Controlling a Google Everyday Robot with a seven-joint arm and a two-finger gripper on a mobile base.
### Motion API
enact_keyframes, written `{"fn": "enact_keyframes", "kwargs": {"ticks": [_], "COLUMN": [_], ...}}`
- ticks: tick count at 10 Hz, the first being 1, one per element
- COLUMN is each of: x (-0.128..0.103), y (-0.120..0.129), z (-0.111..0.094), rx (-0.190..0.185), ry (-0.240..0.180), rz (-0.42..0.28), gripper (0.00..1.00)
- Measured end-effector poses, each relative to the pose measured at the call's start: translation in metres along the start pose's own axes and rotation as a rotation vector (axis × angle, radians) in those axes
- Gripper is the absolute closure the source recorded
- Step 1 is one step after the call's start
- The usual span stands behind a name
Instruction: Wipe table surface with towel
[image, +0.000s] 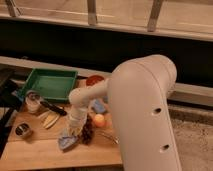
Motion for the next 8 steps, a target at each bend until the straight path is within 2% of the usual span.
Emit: {"fn": "enact_keyframes", "kwargs": {"ticks": [2,5,6,8], "x": [-0.015,-0.042,-0.050,-0.043], "y": [0.000,0.030,0.041,0.053], "z": [-0.007,-0.005,0.003,0.020], "rx": [0.000,-0.015,-0.026,-0.031], "ry": [-0.027,-0.048,-0.038,0.011], "rz": [0.010,-0.039,-0.065,-0.093], "gripper": [1.00,1.00,1.00,1.00]}}
